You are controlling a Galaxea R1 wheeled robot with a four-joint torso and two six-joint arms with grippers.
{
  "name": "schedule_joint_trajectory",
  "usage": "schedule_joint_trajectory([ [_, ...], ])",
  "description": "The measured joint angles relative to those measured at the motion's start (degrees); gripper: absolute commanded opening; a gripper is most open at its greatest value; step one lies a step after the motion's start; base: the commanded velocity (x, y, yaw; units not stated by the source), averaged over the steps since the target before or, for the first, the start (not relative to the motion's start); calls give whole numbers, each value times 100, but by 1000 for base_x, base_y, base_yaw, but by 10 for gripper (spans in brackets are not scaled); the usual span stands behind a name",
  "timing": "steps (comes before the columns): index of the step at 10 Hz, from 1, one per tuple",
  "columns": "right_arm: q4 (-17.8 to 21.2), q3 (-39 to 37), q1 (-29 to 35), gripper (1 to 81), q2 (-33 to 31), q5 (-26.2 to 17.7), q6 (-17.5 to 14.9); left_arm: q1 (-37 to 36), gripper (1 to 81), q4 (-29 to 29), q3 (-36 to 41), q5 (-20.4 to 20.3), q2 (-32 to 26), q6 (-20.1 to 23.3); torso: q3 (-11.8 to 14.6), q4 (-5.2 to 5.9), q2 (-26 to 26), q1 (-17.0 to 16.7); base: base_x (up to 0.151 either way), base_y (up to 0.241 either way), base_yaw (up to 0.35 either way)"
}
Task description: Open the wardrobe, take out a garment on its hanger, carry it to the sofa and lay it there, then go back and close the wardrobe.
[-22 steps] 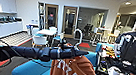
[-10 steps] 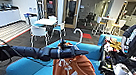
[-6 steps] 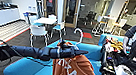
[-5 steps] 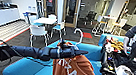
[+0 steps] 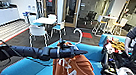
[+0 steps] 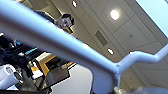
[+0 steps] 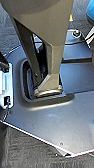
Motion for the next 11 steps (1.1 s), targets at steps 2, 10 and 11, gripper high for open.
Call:
schedule_joint_trajectory([
  [2, 2, 0, -22, 811, 0, -13, 2, 1, 10, 0, 0, -10, -124, 0, 0, 0, 0, -6, 0, 0, 0],
  [10, 2, -1, -13, 811, 13, -9, 5, -619, 10, -1, -995, 73, -255, -244, 0, 0, 0, -4, 0, 0, 0],
  [11, 2, -1, -11, 811, 13, -11, 2, -839, 10, -1, -1218, -21, -111, -289, 0, 0, 0, -4, 0, 0, 0],
])
